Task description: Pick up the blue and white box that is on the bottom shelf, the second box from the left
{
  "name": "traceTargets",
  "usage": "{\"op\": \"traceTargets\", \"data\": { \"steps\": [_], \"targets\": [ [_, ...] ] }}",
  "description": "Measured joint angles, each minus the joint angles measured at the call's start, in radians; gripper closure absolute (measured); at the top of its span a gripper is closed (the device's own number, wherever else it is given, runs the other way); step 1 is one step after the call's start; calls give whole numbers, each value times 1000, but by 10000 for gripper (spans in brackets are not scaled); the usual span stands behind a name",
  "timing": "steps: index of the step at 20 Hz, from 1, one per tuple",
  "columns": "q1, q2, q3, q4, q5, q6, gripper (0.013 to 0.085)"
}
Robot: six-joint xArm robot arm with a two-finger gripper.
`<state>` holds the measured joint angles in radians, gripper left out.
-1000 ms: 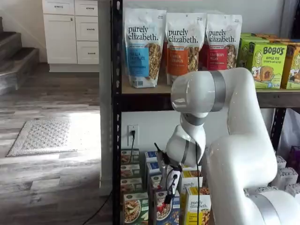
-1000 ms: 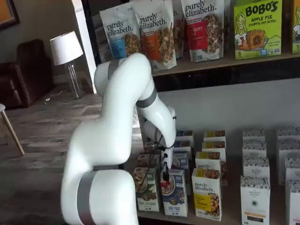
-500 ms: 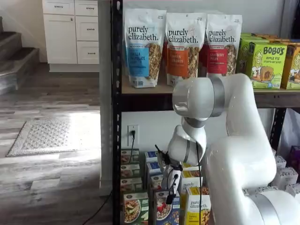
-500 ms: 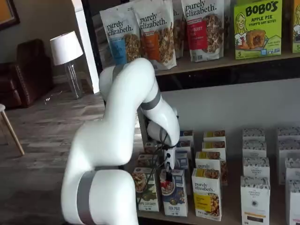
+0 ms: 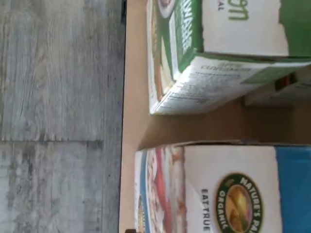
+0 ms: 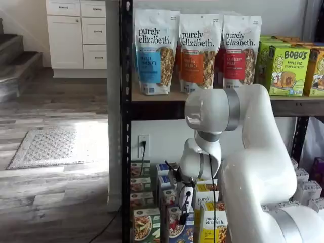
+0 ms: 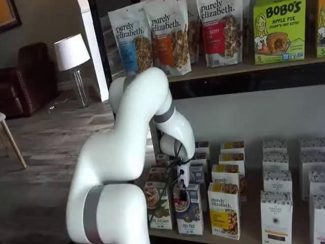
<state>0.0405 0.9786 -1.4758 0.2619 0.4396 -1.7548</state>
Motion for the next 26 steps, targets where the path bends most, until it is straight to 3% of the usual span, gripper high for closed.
{"op": "traceTargets", "data": {
  "steps": [11, 22, 26],
  "targets": [
    [0, 25, -19, -64, 4, 56, 130],
    [-1, 35, -31, -92, 7, 80, 130],
    [-1, 36, -32, -101, 8, 87, 250]
  ]
}}
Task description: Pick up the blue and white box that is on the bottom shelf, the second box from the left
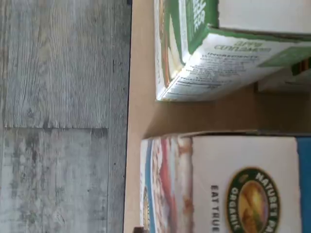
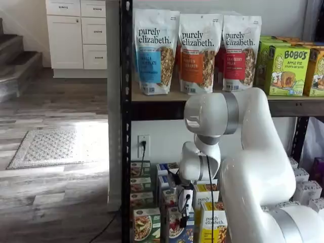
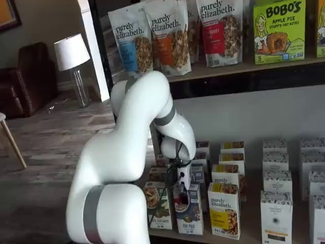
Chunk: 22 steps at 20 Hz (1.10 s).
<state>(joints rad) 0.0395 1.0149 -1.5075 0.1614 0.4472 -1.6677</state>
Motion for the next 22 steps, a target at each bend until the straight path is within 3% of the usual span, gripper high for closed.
{"op": "traceTargets", "data": {
  "steps": [1, 3, 9, 15, 22],
  "targets": [
    [0, 0, 0, -2, 0, 2, 250],
    [0, 0, 2, -6, -3, 5, 330],
    [1, -3, 10, -11, -11, 10, 330],
    [3, -7, 16, -8, -12, 9, 490],
    [4, -14, 30, -22, -24, 21, 490]
  ]
}}
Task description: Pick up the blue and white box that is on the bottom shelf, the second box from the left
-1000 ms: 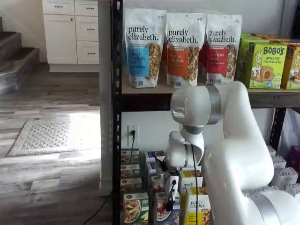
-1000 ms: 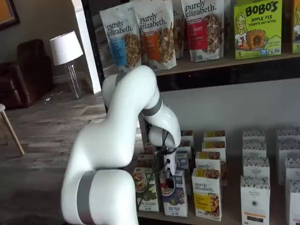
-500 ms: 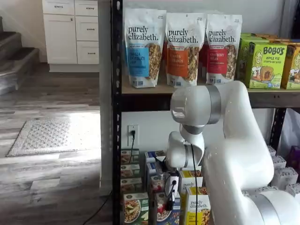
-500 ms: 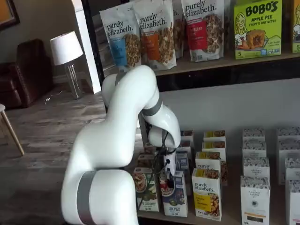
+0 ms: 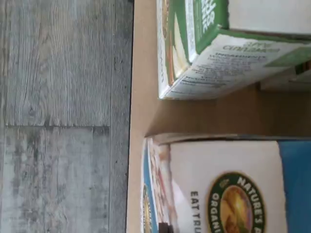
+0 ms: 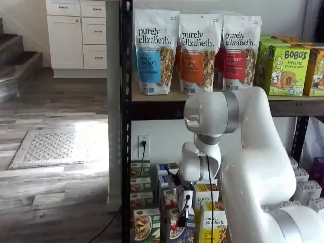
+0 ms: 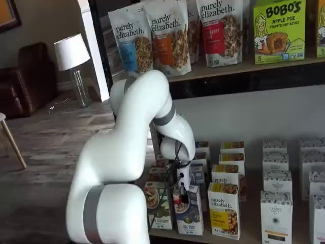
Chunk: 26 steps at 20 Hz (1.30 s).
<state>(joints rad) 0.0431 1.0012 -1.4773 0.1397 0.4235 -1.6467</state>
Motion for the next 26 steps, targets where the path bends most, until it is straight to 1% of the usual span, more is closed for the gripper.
{"op": "traceTargets", "data": {
  "steps": [4, 7, 14, 19, 23, 26],
  "targets": [
    [-2, -8, 13, 1, -4, -3, 490],
    [-4, -17, 25, 11, -4, -14, 490],
    [-2, -46, 62, 62, -12, -59, 490],
    [-2, -64, 80, 63, -11, -60, 490],
    [-2, -84, 105, 40, -19, -39, 490],
    [-2, -104, 125, 38, -9, -38, 490]
  ]
}}
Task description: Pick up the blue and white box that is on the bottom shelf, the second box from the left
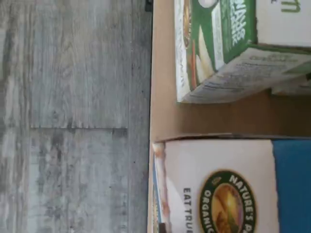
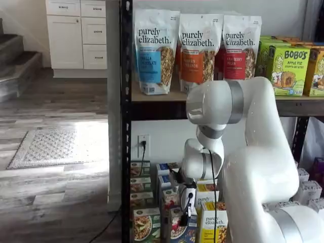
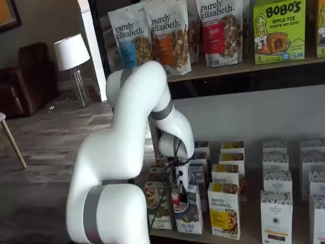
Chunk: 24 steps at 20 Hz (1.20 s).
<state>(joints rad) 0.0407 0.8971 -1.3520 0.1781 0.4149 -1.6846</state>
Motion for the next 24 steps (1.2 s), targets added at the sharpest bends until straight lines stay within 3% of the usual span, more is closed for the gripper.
{"op": "traceTargets", "data": {
  "steps": [8, 17, 24],
  "targets": [
    [17, -91, 134, -1, -31, 14, 490],
    [65, -233, 361, 65, -137, -7, 490],
    [105, -336, 489, 43, -165, 52, 490]
  ]
}}
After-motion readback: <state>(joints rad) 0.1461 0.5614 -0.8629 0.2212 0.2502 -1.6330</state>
